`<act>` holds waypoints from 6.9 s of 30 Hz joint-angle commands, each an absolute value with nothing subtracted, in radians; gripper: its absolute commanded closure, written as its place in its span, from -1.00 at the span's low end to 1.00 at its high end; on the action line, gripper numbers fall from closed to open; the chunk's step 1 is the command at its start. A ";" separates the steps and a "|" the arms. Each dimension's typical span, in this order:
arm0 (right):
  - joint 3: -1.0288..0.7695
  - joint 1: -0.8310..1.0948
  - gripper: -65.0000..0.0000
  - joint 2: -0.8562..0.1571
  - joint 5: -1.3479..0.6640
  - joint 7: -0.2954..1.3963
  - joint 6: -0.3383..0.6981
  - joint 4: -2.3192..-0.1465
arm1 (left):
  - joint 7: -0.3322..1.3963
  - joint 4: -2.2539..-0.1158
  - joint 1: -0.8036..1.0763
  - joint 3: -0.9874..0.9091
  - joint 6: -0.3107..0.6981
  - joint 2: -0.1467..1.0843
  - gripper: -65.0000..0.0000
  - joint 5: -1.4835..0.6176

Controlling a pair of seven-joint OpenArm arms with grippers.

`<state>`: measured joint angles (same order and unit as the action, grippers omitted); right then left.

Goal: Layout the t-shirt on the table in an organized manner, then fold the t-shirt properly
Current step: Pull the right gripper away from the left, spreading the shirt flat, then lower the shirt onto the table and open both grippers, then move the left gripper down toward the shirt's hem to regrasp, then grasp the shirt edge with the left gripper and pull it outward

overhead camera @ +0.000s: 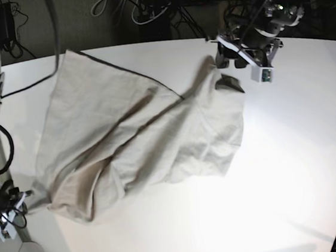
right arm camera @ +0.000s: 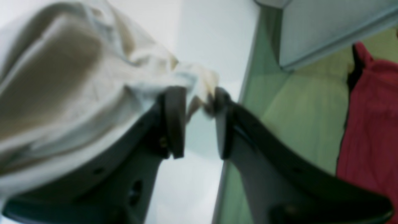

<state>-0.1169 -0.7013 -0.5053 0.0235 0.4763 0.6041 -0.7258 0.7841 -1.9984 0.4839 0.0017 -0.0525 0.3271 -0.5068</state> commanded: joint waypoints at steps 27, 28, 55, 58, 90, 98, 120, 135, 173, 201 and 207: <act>-0.372 -0.219 0.04 -0.374 0.015 0.558 0.607 -1.336 | 0.769 -1.593 0.117 -0.031 -0.051 0.203 -0.20 -0.501; -0.372 -0.219 0.04 -0.374 0.015 0.558 0.607 -1.336 | 0.769 -1.566 0.105 -0.031 -0.051 0.197 -0.19 -0.503; -0.364 -0.038 0.06 -0.252 0.016 0.611 0.698 -1.454 | 0.947 -2.028 0.435 -0.231 -0.051 0.203 0.99 -0.558; -0.363 -0.036 0.06 -0.231 0.016 0.611 0.698 -1.451 | 0.946 -2.028 0.450 -0.231 -0.051 0.203 0.99 -0.624; -0.355 -0.036 0.06 -0.232 0.019 0.611 0.698 -1.448 | 0.802 -1.885 0.031 -0.232 -0.025 0.260 -0.79 -0.788; -0.355 -0.035 0.06 -0.232 0.021 0.611 0.698 -1.440 | 0.829 -1.400 -0.255 -0.124 -0.021 0.094 -0.80 -0.631; -0.355 -0.021 0.06 -0.234 0.021 0.611 0.698 -1.440 | 0.753 -1.063 -0.409 -0.015 -0.025 0.018 -0.78 -0.611; -0.357 -0.024 0.06 -0.234 0.021 0.611 0.698 -1.440 | 0.753 -1.064 -0.372 -0.018 -0.024 0.005 0.74 -0.611; -0.357 -0.001 0.06 -0.226 0.021 0.611 0.698 -1.442 | 0.773 -1.259 -0.552 -0.019 -0.025 0.351 0.97 -0.611; -0.344 0.042 0.06 -0.179 0.019 0.613 0.698 -1.560 | 0.951 -1.658 0.025 -0.381 -0.019 0.305 -1.00 -0.608; -0.202 0.091 0.09 -0.168 0.018 0.659 0.698 -1.596 | 0.951 -1.664 0.119 -0.380 -0.019 0.259 -1.00 -0.604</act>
